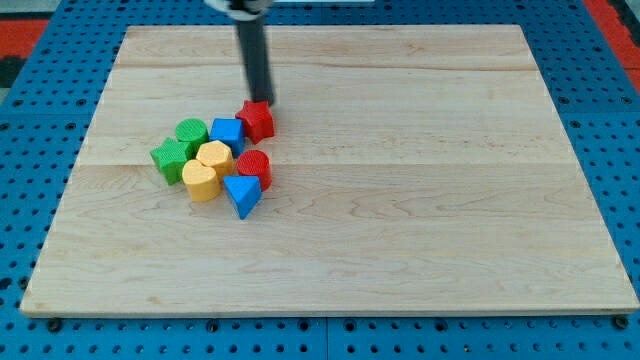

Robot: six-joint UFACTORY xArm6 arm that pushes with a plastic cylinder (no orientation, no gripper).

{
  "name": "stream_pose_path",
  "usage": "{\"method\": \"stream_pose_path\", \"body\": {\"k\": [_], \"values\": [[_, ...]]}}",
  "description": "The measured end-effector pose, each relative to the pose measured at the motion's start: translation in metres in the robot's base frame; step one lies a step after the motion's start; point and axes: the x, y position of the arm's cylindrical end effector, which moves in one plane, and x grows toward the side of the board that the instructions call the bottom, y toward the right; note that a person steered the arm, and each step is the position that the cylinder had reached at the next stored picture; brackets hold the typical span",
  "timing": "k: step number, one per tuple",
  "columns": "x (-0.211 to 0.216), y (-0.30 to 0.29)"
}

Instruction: Place the red star above the red circle

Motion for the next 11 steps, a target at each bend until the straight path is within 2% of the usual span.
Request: {"method": "stream_pose_path", "body": {"k": [1,2,3,4,6,7,8,9,10,11], "values": [[0.008,0.031],[0.016,0.026],[-0.037,0.005],[-0.002,-0.019],[0.069,0.023],[0.077,0.028],[0.02,0.054],[0.001,-0.017],[0.053,-0.028],[0.071,-0.034]]}}
